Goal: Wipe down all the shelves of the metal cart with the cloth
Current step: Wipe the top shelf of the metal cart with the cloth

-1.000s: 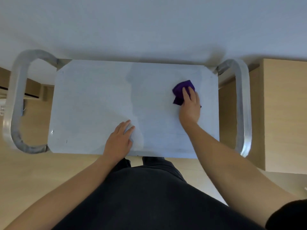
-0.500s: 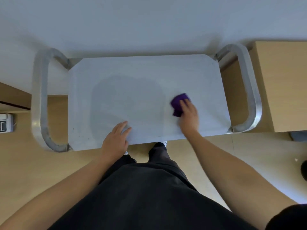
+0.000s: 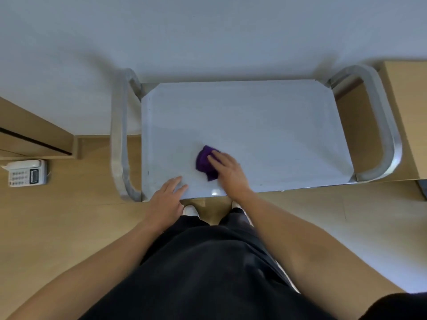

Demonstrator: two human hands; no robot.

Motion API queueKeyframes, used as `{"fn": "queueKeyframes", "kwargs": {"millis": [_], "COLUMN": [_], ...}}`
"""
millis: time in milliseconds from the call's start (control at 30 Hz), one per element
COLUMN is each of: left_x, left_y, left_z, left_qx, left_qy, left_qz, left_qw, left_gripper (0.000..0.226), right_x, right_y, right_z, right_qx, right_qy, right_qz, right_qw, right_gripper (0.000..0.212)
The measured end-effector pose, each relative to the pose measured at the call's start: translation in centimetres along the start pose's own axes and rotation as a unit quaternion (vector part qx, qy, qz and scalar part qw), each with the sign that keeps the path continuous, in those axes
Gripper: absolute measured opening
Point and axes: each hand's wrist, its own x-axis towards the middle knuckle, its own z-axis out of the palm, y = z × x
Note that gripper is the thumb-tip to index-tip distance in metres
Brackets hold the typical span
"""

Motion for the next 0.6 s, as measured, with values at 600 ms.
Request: {"fn": "queueKeyframes", "kwargs": {"millis": [600], "left_x": [-0.1], "left_y": [-1.6], "left_z": [-0.6], "left_qx": [-0.055], "left_qy": [-0.005], "left_qz": [-0.001], "left_qw": [0.998], "left_gripper": [0.053], "right_x": [8.0], "right_y": [-3.7], "right_z": [1.4], "right_qx": [-0.005], "right_qy": [0.036], "right_qz": [-0.011], "right_qw": [0.999], "right_gripper": [0.05]}}
